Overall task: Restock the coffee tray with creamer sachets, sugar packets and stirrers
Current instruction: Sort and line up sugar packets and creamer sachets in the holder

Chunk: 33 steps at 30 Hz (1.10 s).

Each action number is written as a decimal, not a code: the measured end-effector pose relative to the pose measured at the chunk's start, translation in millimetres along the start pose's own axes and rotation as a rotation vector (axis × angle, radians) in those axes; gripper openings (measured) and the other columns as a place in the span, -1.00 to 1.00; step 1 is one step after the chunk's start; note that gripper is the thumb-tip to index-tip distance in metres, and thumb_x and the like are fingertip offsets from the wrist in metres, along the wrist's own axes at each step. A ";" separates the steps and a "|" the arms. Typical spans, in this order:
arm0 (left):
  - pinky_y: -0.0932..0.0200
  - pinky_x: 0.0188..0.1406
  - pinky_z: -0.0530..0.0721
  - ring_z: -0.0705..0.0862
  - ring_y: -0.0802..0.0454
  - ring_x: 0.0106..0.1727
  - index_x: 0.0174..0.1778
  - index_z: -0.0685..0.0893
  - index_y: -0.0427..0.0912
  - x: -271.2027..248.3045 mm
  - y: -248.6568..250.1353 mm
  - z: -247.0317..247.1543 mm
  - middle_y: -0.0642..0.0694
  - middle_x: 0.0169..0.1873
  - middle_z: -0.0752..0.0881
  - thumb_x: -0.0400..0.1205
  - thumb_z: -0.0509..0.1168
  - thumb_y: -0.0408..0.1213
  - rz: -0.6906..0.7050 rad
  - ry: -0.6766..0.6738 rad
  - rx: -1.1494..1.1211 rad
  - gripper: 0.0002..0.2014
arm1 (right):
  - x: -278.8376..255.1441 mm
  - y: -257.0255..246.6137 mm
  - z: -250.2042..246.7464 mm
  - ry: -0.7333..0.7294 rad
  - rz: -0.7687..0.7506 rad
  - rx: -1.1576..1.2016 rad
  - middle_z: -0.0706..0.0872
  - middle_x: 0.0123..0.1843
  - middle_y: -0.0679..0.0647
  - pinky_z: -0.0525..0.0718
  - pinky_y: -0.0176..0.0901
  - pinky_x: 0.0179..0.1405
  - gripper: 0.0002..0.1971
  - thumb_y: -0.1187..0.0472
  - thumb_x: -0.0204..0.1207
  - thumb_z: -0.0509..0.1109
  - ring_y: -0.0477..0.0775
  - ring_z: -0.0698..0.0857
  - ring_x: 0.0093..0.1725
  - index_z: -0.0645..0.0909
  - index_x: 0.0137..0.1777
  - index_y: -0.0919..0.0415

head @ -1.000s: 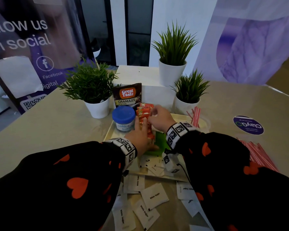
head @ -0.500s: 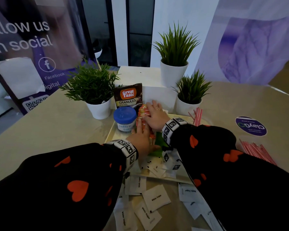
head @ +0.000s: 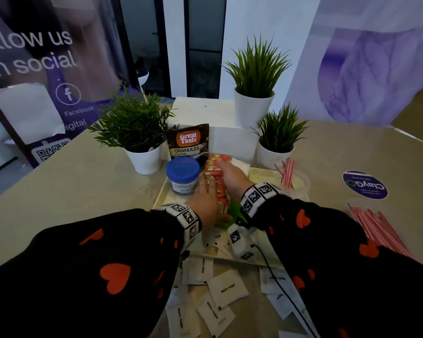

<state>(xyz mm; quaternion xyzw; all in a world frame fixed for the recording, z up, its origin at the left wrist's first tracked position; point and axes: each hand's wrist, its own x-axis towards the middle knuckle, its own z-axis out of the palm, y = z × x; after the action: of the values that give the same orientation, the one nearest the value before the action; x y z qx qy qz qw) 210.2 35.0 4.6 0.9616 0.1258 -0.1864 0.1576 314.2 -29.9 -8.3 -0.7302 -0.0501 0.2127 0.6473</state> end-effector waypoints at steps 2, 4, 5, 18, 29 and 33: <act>-0.19 0.74 0.02 -0.23 -0.22 0.76 0.69 -0.48 -0.18 -0.8 0.6 0.0 -0.25 0.68 -0.46 0.52 0.42 0.26 -0.008 -0.003 0.008 0.28 | -2.3 4.7 0.0 -0.026 0.073 0.131 0.85 0.12 0.17 0.72 0.14 0.30 -0.52 -0.21 0.75 0.16 0.16 0.82 0.14 0.68 0.32 0.14; -0.18 0.74 -0.02 -0.28 -0.22 0.75 0.69 -0.48 -0.17 -2.8 -0.1 0.9 -0.24 0.68 -0.48 0.56 0.37 0.28 0.004 0.008 0.019 0.24 | -4.7 6.7 -0.2 -0.060 0.121 0.191 0.86 0.13 0.18 0.70 0.20 0.35 -0.38 -0.39 0.62 0.20 0.18 0.84 0.16 0.73 0.30 0.12; -0.18 0.74 -0.04 -0.30 -0.21 0.74 0.70 -0.47 -0.15 -3.3 -1.2 1.9 -0.23 0.67 -0.49 0.59 0.33 0.28 0.016 0.016 0.012 0.19 | -3.9 8.7 -0.2 -0.086 0.138 0.220 0.85 0.18 0.19 0.68 0.22 0.38 -0.29 -0.48 0.54 0.22 0.20 0.83 0.19 0.74 0.32 0.11; -0.31 0.72 -0.06 -0.32 -0.25 0.74 0.74 -0.27 0.18 1.4 -13.9 9.4 -0.20 0.70 -0.43 0.76 -0.02 0.16 0.128 0.070 0.071 -0.29 | -27.7 6.2 -3.0 -0.173 0.039 -0.214 0.63 0.53 0.01 0.35 0.28 0.64 0.16 -0.80 0.13 0.05 0.11 0.58 0.52 0.44 0.62 -0.06; -0.34 0.71 -0.12 -0.31 -0.23 0.74 0.76 -0.27 0.04 -0.8 -16.1 11.3 -0.14 0.73 -0.36 0.74 0.03 0.22 0.182 0.091 0.176 -0.19 | -12.5 0.8 -0.7 -0.146 -0.188 -0.599 -0.08 0.84 0.01 0.00 0.21 0.77 -0.21 -0.44 0.68 -0.05 0.10 -0.02 0.81 0.06 0.80 -0.04; -0.32 0.71 -0.15 -0.32 -0.24 0.74 0.77 -0.23 0.00 3.5 -16.5 13.6 -0.17 0.74 -0.32 0.73 0.04 0.22 0.187 0.105 0.177 -0.18 | 1.4 0.8 3.0 -0.172 -0.176 -0.840 -0.22 0.83 0.04 -0.19 0.16 0.73 -0.16 -0.44 0.68 -0.11 0.11 -0.26 0.80 -0.07 0.82 0.06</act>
<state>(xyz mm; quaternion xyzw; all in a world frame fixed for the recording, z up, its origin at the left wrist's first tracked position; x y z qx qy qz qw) 204.0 46.0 -13.1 0.9877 0.0269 -0.1307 0.0819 314.2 -26.8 -9.7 -0.9027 -0.2481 0.1780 0.3032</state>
